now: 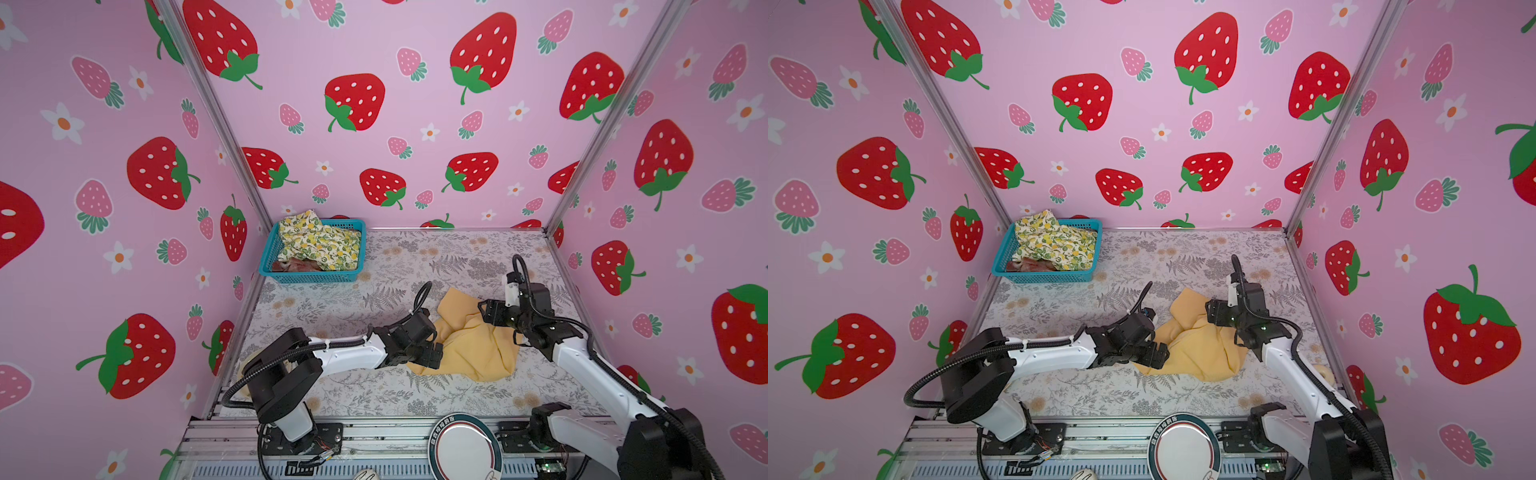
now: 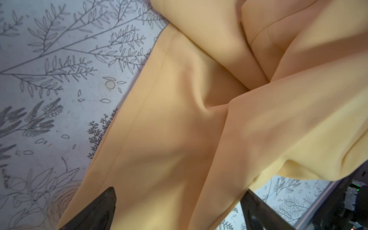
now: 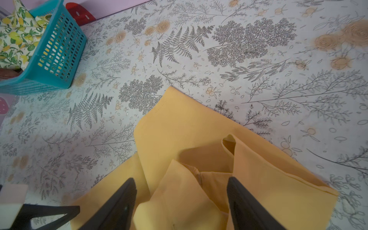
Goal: Fold and stack the skirts
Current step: 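Grasp the skirt's waistband with the right gripper while the left gripper holds the hem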
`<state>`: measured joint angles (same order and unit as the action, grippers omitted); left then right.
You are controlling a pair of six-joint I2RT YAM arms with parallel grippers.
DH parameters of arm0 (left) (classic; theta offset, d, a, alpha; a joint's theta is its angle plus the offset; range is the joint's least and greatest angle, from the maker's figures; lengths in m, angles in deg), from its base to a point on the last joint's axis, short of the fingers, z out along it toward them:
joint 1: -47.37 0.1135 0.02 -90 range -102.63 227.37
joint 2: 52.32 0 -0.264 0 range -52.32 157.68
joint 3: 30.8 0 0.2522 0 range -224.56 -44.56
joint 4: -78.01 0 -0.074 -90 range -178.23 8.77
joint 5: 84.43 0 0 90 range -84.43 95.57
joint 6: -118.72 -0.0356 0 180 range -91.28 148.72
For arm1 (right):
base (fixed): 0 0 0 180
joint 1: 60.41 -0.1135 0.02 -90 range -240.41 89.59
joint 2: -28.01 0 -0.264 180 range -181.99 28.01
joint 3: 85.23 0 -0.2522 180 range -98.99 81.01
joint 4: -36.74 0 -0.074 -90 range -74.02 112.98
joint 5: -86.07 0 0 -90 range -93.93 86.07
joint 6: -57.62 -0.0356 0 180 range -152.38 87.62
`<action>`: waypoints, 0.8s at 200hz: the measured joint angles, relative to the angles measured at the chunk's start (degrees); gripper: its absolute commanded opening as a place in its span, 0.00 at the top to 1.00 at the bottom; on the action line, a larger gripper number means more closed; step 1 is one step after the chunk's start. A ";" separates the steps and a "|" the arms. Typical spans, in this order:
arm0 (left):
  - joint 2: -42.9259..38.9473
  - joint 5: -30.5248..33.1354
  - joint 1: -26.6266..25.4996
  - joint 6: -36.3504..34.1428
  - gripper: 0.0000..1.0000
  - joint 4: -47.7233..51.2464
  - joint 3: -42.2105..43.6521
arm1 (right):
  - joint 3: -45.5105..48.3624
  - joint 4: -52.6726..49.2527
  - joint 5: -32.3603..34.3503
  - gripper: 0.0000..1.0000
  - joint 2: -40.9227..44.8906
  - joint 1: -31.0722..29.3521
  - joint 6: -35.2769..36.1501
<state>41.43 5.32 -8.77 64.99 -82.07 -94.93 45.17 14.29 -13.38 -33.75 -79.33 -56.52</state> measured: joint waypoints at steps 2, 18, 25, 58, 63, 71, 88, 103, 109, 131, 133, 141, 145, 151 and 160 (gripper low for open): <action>-0.07 0.09 0.00 0.02 0.01 0.02 0.07 | 0.04 -0.04 -0.07 0.27 0.00 -0.09 0.00; -1.16 0.90 0.00 0.15 0.01 -0.02 0.92 | 0.33 -0.31 -0.33 0.29 0.04 -0.55 0.00; -1.88 1.31 0.00 0.28 0.01 0.07 1.31 | 0.52 -0.33 -0.42 0.29 0.04 -0.79 -0.02; -3.48 3.04 0.61 1.42 0.01 0.39 1.92 | 1.53 -0.48 -0.48 0.30 0.02 -1.79 -0.11; -3.48 3.28 0.83 1.57 0.01 0.52 1.97 | 1.64 -0.50 -0.48 0.30 0.00 -1.88 -0.13; -3.50 3.54 1.22 1.88 0.01 0.57 2.25 | 1.86 -0.61 -0.44 0.30 -0.04 -2.03 -0.15; -3.96 4.02 2.10 2.78 0.01 0.35 3.78 | 1.97 -0.87 0.11 0.30 -0.52 -2.14 -0.15; -4.42 4.31 2.73 3.26 0.01 0.70 5.07 | 1.95 -1.01 1.18 0.30 -1.14 -2.21 -0.22; -4.48 4.37 2.93 3.43 0.01 0.92 5.35 | 1.95 -1.22 1.75 0.30 -1.36 -2.25 -0.24; -5.31 4.76 3.61 4.13 0.01 1.77 6.08 | 1.95 -2.25 3.58 0.30 -2.14 -2.32 -0.28; -5.42 4.79 3.65 4.15 0.01 1.81 6.10 | 1.95 -2.32 3.76 0.30 -2.21 -2.34 -0.28; -5.95 4.83 3.89 4.35 0.01 1.84 6.16 | 1.95 -2.54 4.11 0.35 -2.58 -2.34 -0.28; -6.16 4.87 4.02 4.39 0.01 1.86 6.21 | 1.95 -2.60 4.26 0.37 -2.73 -2.34 -0.28; -6.58 4.96 4.17 4.55 0.01 1.92 6.23 | 1.95 -2.69 4.33 0.43 -3.02 -2.34 -0.46; -7.04 5.22 4.42 4.72 0.02 1.92 6.25 | 1.95 -2.80 4.24 0.51 -3.54 -2.36 0.07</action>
<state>34.40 10.54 -4.36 69.71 -80.15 -88.68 47.12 11.50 -9.14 -37.29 -81.69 -56.46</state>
